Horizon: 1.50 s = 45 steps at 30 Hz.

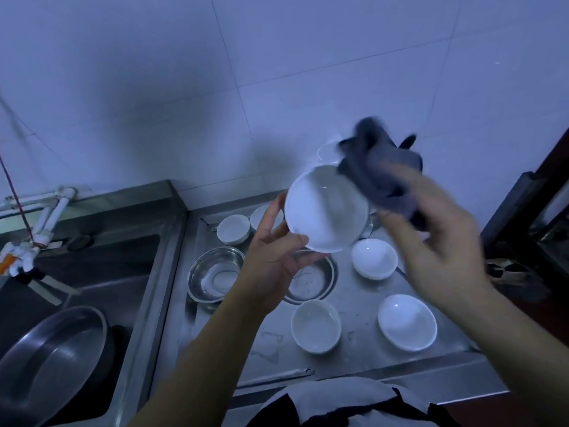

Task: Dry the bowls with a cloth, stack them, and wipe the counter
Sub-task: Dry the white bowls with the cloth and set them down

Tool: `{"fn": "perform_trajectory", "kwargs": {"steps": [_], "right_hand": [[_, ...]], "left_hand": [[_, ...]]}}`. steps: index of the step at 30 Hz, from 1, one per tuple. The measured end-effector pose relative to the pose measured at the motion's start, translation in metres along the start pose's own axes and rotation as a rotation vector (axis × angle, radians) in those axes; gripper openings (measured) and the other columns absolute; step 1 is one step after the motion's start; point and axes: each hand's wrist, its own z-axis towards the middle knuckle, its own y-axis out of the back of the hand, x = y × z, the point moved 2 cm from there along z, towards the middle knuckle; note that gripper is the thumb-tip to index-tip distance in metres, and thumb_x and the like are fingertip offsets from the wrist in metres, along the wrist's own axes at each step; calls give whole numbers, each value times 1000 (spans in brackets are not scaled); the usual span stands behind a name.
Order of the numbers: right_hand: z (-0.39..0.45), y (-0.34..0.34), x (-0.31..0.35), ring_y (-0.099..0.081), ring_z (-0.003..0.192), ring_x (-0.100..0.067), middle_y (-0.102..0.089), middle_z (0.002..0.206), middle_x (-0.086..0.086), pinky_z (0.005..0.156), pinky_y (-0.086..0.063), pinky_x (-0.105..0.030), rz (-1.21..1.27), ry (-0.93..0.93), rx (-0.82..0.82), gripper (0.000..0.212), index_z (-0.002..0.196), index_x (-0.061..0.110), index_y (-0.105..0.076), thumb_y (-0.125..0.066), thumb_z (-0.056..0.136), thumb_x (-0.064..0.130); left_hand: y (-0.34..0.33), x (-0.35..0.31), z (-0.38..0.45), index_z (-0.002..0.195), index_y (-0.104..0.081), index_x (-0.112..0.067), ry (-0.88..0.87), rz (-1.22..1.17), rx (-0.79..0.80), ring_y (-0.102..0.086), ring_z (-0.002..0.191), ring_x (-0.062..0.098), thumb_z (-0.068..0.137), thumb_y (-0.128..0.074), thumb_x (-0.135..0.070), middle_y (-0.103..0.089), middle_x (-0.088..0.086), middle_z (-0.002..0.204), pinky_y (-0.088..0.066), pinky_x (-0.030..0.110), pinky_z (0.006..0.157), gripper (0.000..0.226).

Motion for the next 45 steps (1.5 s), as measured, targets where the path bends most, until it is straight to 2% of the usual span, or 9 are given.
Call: {"fn": "perform_trajectory", "kwargs": {"steps": [5,10,15,20,26,29,32,36,45], "right_hand": [[-2,-55,-19,-55,122,-30,-67,128,10,95,-33,-47,-648,34,184,37,126,25,-68,-51,93,31],[-9,-77,-31,-34,117,8,-38,113,60,110,-13,-23,-229,-245,310,38,121,46,-64,-52,88,31],[-18,-78,-50,-43,132,-8,-58,127,20,114,-35,-46,39,-428,584,39,121,54,-62,-49,86,44],[-36,-77,-50,-51,111,-1,-63,111,16,98,-46,-33,112,-447,756,35,109,48,-65,-56,97,17],[-57,-101,-41,-52,64,3,-59,69,18,64,-38,-11,310,-603,879,26,98,18,-66,-50,98,-2],[-70,-111,-41,-64,89,-20,-70,99,-15,88,-54,-38,412,-717,886,19,104,11,-68,-53,99,2],[-82,-116,-48,-67,108,-32,-71,111,-18,105,-49,-50,425,-808,921,17,109,5,-69,-56,98,2],[-99,-106,-52,-67,108,-26,-72,110,-16,101,-50,-40,383,-840,931,22,114,5,-70,-58,96,0],[-161,-32,-43,-67,93,0,-74,92,15,77,-49,-12,208,-840,455,32,91,32,-70,-69,89,0]], "left_hand": [[-17,2,-1,138,-60,-29,-86,112,-69,-71,103,36,86,-57,19,-66,17,129,-57,61,89,71],[0,10,-8,142,-56,-27,-58,119,-76,-69,111,35,84,-65,14,-68,11,129,-60,48,87,71],[26,26,-19,144,-55,-25,67,-27,-133,-66,117,36,80,-73,-1,-65,18,131,-58,51,91,70],[37,34,-34,131,-65,-26,54,45,-271,-73,105,31,70,-83,-6,-73,11,117,-63,48,77,66],[59,33,-59,129,-64,-31,5,316,-334,-74,98,28,75,-80,1,-72,8,109,-60,58,85,64],[71,30,-73,131,-63,-30,38,441,-333,-75,97,24,74,-83,2,-66,12,118,-63,44,78,68],[91,36,-81,127,-68,-29,149,422,-308,-73,102,29,71,-84,0,-64,18,121,-63,47,79,64],[130,63,-87,126,-70,-24,256,191,-471,-66,113,35,86,-71,2,-67,14,118,-61,48,79,48],[182,135,-106,124,-52,-7,463,-298,-918,-55,103,37,95,-56,-2,-46,21,135,-58,63,67,30]]}}
